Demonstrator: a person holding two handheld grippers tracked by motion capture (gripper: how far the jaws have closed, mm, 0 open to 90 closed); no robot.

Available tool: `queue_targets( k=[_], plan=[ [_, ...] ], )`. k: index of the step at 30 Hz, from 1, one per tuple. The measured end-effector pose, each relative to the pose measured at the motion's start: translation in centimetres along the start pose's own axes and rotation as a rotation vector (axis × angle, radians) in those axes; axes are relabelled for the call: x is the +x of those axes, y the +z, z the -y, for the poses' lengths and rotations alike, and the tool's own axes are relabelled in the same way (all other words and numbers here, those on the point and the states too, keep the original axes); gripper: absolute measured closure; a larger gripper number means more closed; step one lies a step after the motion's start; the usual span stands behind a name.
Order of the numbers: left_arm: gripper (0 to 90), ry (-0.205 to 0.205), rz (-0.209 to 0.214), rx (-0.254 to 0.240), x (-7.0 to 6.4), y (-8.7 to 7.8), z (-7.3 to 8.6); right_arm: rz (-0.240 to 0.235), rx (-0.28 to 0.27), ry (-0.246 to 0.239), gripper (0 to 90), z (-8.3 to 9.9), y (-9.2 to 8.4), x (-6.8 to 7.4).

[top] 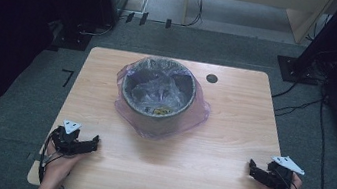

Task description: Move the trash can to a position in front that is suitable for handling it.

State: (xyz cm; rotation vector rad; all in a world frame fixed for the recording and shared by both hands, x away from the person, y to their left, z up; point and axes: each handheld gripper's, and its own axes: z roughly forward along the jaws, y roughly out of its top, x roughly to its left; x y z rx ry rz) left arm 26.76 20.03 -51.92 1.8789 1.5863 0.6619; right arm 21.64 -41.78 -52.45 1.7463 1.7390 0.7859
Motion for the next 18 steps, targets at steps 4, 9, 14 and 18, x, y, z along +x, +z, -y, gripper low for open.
queue_targets(
  k=[4,9,14,18],
  plan=[
    [0.2,-0.001,-0.009,0.007,0.0,0.0,-0.2,0.018,-0.002,-0.009,22.4,0.0,-0.2,0.1],
    [12.9,-0.031,-0.003,-0.011,0.0,0.1,-0.9,0.039,-0.072,-0.032,39.3,-0.4,-0.8,0.7],
    [15.0,-0.08,0.018,-0.04,-0.2,0.1,-2.1,0.028,-0.174,-0.061,48.6,-1.0,-1.0,1.3],
    [21.1,-0.121,0.056,-0.074,-0.6,-0.1,-3.8,0.001,-0.231,-0.071,53.7,-2.1,-0.6,2.3]
  ],
)
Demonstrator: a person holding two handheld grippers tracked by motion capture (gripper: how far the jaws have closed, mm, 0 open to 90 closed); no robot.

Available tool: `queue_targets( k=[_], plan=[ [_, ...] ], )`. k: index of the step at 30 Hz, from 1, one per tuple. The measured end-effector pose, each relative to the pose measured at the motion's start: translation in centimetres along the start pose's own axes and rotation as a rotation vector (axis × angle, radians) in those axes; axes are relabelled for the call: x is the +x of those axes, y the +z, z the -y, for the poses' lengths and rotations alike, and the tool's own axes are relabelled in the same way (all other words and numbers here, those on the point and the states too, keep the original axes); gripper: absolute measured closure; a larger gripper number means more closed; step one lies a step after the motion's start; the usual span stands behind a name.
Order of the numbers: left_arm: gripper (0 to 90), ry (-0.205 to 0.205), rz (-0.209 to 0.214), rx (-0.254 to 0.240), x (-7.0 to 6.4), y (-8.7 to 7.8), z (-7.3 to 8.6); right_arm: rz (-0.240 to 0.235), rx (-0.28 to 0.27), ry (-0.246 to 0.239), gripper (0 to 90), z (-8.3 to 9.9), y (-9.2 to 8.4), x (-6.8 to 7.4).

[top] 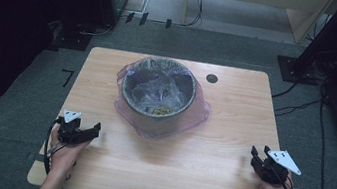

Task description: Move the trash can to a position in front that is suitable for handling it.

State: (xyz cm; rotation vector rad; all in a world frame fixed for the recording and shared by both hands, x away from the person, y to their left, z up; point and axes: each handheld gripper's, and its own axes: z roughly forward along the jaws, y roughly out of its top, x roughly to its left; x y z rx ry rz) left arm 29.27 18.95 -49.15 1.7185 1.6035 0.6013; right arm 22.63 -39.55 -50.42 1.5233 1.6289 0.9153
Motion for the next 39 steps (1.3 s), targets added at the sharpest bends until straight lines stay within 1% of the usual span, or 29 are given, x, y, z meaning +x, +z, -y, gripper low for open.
queue_targets(
  k=[1,2,4,5,6,7,8,10,11,12,13,14,15,17,18,19,20,22,23,26,27,28,29,32,33,35,36,39],
  plan=[
    [21.1,0.0,0.0,0.0,0.0,0.0,0.0,0.0,0.0,0.0,53.7,0.0,0.0,0.0],
    [21.1,-0.007,0.012,-0.003,-0.1,0.1,-0.4,-0.002,-0.007,-0.004,53.7,-0.3,0.1,0.2],
    [21.8,-0.016,0.015,-0.014,-0.6,0.2,-1.4,0.011,-0.02,-0.01,52.8,-0.8,0.3,0.7],
    [22.3,-0.028,0.027,-0.034,-1.2,0.4,-2.4,0.032,0.015,-0.005,50.2,-1.6,0.4,1.2],
    [22.8,-0.028,0.027,-0.034,-1.2,0.4,-2.4,0.03,0.031,0.006,48.9,-1.9,0.5,1.4],
    [23.2,-0.037,0.042,-0.053,-1.9,0.7,-3.3,0.017,0.036,0.018,47.8,-2.2,0.6,1.6],
    [23.8,-0.037,0.042,-0.053,-1.9,0.7,-3.3,0.017,0.036,0.018,47.8,-2.2,0.6,1.6],
    [24.4,-0.038,0.058,-0.064,-2.7,0.9,-4.1,-0.016,0.045,0.031,46.1,-2.8,0.8,2.0],
    [25.7,-0.035,0.061,-0.069,-3.1,1.0,-4.4,-0.025,0.051,0.02,45.3,-3.4,1.1,2.6],
    [25.7,-0.031,0.062,-0.071,-3.4,1.1,-4.7,-0.025,0.051,0.02,45.3,-3.4,1.1,2.6],
    [32.4,-0.028,0.055,-0.074,-3.8,1.2,-5.0,-0.018,0.041,0.004,45.1,-4.0,1.3,3.3],
    [32.4,-0.021,0.044,-0.077,-4.2,1.3,-5.3,-0.018,0.041,0.004,45.1,-4.0,1.3,3.3],
    [33.6,-0.021,0.042,-0.084,-4.6,1.3,-5.6,-0.019,0.035,0.002,45.1,-4.4,1.4,3.6],
    [36.5,-0.013,0.045,-0.088,-5.1,1.4,-6.0,-0.031,0.024,-0.005,45.2,-5.0,1.7,4.2],
    [38.9,-0.012,0.045,-0.093,-5.4,1.5,-6.2,-0.05,0.015,-0.011,45.1,-5.7,1.9,4.7],
    [39.7,-0.008,0.049,-0.102,-5.7,1.6,-6.6,-0.059,0.011,-0.011,45.1,-6.0,2.0,5.1],
    [40.7,-0.008,0.049,-0.102,-5.7,1.6,-6.6,-0.059,0.011,-0.011,45.1,-6.0,2.0,5.1],
    [41.6,-0.014,0.053,-0.112,-6.0,1.7,-7.0,-0.072,0.0,-0.017,45.1,-6.6,2.2,5.7],
    [43.1,-0.012,0.058,-0.118,-6.2,1.7,-7.1,-0.078,-0.005,-0.012,45.1,-6.9,2.3,6.0],
    [51.2,-0.018,0.068,-0.142,-6.7,1.7,-7.5,-0.091,-0.018,0.001,45.1,-7.7,2.7,6.7],
    [57.0,-0.03,0.081,-0.154,-6.9,1.8,-7.7,-0.1,-0.029,0.012,45.1,-8.3,3.0,7.1],
    [59.4,-0.03,0.081,-0.154,-6.9,1.8,-7.7,-0.1,-0.029,0.012,45.1,-8.3,3.0,7.1],
    [61.6,-0.034,0.09,-0.156,-7.0,1.8,-7.8,-0.105,-0.043,0.025,45.4,-9.0,3.3,7.4],
    [66.0,-0.031,0.127,-0.153,-7.4,2.1,-8.0,-0.112,-0.058,0.049,46.8,-9.7,3.6,7.7],
    [69.1,-0.035,0.154,-0.15,-7.7,2.2,-8.2,-0.123,-0.069,0.078,49.4,-10.3,3.9,8.0],
    [71.6,-0.031,0.173,-0.148,-8.0,2.4,-8.3,-0.134,-0.076,0.088,50.8,-10.9,4.2,8.5],
    [72.3,-0.031,0.173,-0.148,-8.0,2.4,-8.3,-0.134,-0.076,0.088,50.8,-10.9,4.2,8.5],
    [73.1,-0.024,0.183,-0.151,-8.5,2.5,-8.4,-0.146,-0.082,0.075,52.1,-11.8,4.8,9.6]
  ],
)
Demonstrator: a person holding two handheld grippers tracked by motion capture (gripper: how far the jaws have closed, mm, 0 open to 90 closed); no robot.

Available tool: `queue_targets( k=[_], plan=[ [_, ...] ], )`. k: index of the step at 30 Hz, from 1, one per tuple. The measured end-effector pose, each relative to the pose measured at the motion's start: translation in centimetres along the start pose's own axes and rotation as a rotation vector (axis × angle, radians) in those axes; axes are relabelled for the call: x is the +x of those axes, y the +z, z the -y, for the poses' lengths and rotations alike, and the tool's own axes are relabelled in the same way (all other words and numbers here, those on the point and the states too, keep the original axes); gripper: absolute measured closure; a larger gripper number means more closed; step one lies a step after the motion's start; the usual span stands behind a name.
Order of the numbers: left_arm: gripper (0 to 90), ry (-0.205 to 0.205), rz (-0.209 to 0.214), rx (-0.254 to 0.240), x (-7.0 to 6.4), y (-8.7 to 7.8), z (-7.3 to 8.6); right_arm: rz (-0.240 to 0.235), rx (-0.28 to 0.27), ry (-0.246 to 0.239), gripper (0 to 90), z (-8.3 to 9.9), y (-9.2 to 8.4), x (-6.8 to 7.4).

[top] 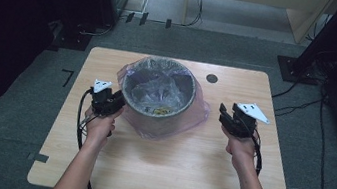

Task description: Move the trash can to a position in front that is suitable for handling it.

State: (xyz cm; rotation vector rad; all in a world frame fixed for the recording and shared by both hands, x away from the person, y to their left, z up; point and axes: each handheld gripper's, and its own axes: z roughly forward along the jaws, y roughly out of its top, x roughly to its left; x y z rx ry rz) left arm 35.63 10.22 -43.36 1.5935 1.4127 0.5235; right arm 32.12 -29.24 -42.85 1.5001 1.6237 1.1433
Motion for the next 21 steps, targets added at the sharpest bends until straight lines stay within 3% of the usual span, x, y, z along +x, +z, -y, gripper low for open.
queue_targets(
  k=[5,9,11,14,17,20,21],
  plan=[
    [75.9,0.006,-0.007,0.003,-0.4,0.2,0.0,-0.041,0.015,-0.06,52.8,-0.9,1.6,2.7],
    [77.1,0.009,0.003,0.008,-0.6,0.2,0.0,-0.063,0.024,-0.069,52.1,-0.9,2.5,3.9],
    [77.9,0.021,0.014,0.011,-0.8,0.2,0.0,-0.078,0.027,-0.062,53.1,-0.8,3.5,4.8],
    [78.0,0.033,0.023,0.019,-1.1,0.2,0.0,-0.084,0.031,-0.051,54.3,-0.7,4.1,5.3],
    [79.1,0.035,0.043,0.028,-1.4,0.3,0.1,-0.121,0.019,-0.034,57.8,-0.7,4.5,5.7],
    [84.2,0.05,0.061,0.035,-1.8,0.4,0.3,-0.149,0.008,-0.003,72.4,-0.6,4.7,5.8],
    [86.4,0.05,0.061,0.035,-1.8,0.4,0.3,-0.149,0.008,-0.003,72.4,-0.6,4.7,5.8]
  ],
)
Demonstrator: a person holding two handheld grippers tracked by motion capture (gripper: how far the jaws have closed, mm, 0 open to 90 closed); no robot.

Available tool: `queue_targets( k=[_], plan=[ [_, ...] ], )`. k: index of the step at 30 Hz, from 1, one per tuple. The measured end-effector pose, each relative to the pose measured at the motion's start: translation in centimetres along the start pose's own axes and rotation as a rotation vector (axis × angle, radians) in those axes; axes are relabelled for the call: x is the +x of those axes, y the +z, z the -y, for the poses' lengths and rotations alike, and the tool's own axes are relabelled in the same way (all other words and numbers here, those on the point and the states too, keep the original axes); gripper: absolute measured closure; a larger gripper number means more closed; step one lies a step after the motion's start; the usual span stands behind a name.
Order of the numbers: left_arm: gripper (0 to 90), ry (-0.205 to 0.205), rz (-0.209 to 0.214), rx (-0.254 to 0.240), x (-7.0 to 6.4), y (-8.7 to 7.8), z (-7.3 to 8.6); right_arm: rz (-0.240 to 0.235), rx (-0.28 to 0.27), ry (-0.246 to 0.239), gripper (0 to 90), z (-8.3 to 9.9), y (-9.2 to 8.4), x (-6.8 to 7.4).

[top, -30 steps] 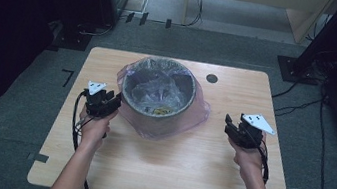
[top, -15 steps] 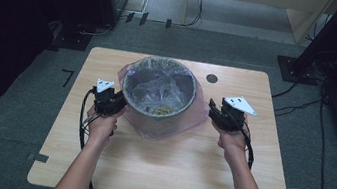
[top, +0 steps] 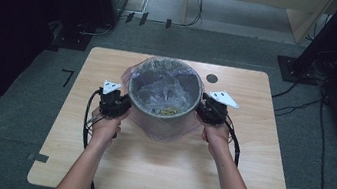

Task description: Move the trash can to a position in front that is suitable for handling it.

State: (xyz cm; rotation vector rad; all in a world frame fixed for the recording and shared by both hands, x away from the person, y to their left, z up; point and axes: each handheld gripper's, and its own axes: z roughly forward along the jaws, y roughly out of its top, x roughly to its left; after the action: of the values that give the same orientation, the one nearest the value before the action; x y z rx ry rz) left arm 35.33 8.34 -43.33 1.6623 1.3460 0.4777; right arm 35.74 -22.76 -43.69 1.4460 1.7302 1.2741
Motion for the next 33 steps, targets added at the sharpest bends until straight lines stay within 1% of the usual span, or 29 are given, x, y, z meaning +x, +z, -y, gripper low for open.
queue_targets(
  k=[1,2,3,4,5,7,10,13,14,15,16,18,19,21,23,24,25,27,28,29,31,33],
  plan=[
    [86.4,-0.002,0.006,0.0,-0.1,0.0,0.0,-0.022,-0.001,0.011,77.2,0.0,0.0,-0.1],
    [90.0,0.008,0.008,-0.001,-0.4,0.0,0.1,-0.052,-0.005,0.015,83.3,0.2,-0.1,-0.1],
    [90.0,0.008,0.008,-0.001,-0.4,0.0,0.1,-0.052,-0.005,0.015,83.3,0.2,-0.1,-0.1],
    [90.0,0.011,0.011,0.0,-0.4,-0.1,0.1,-0.066,-0.006,0.009,87.2,0.3,-0.3,-0.1],
    [90.0,0.015,0.018,0.001,-0.6,-0.1,0.2,-0.073,-0.006,0.009,88.5,0.3,-0.5,-0.1],
    [90.0,0.019,0.022,0.003,-0.7,-0.2,0.3,-0.079,-0.005,0.012,89.7,0.4,-0.6,-0.2],
    [90.0,0.038,0.026,0.006,-1.4,-0.6,0.7,-0.081,-0.003,0.029,90.0,0.7,-1.4,-0.4],
    [90.0,0.042,0.028,0.002,-1.7,-0.9,1.1,-0.079,-0.001,0.037,90.0,0.9,-1.8,-0.4],
    [90.0,0.043,0.032,0.002,-1.9,-1.1,1.3,-0.08,-0.001,0.044,90.0,1.0,-2.1,-0.4],
    [90.0,0.047,0.034,0.001,-2.0,-1.3,1.6,-0.078,-0.005,0.051,90.0,1.4,-2.8,-0.4],
    [90.0,0.047,0.033,0.004,-2.2,-1.4,1.8,-0.078,-0.005,0.051,90.0,1.4,-2.8,-0.4],
    [90.0,0.047,0.034,0.006,-2.4,-1.8,2.4,-0.075,-0.011,0.056,90.0,1.9,-3.8,-0.2],
    [90.0,0.044,0.033,0.006,-2.7,-2.2,2.8,-0.076,-0.013,0.054,90.0,2.1,-4.1,-0.2],
    [90.0,0.045,0.034,0.005,-2.9,-2.4,3.0,-0.075,-0.015,0.05,90.0,2.3,-4.4,-0.1],
    [90.0,0.05,0.033,0.006,-3.3,-2.8,3.4,-0.075,-0.018,0.052,90.0,2.6,-5.1,-0.1],
    [90.0,0.055,0.04,0.003,-3.5,-3.3,3.9,-0.071,-0.021,0.052,90.0,3.0,-5.7,0.0],
    [90.0,0.055,0.04,0.003,-3.5,-3.3,3.9,-0.071,-0.021,0.052,90.0,3.0,-5.7,0.0],
    [90.0,0.051,0.05,0.002,-3.6,-3.7,4.5,-0.074,-0.02,0.055,90.0,3.3,-6.3,0.1],
    [90.0,0.053,0.053,0.004,-3.7,-4.2,4.9,-0.089,-0.018,0.065,90.0,3.6,-7.0,0.2],
    [90.0,0.053,0.053,0.004,-3.7,-4.2,4.9,-0.089,-0.018,0.065,90.0,3.6,-7.0,0.2],
    [90.0,0.063,0.051,0.011,-4.0,-4.7,5.2,-0.09,-0.02,0.07,90.0,4.0,-7.6,0.5],
    [90.0,0.07,0.054,0.004,-4.1,-5.0,5.6,-0.089,-0.026,0.073,90.0,4.6,-8.6,0.7]
  ],
)
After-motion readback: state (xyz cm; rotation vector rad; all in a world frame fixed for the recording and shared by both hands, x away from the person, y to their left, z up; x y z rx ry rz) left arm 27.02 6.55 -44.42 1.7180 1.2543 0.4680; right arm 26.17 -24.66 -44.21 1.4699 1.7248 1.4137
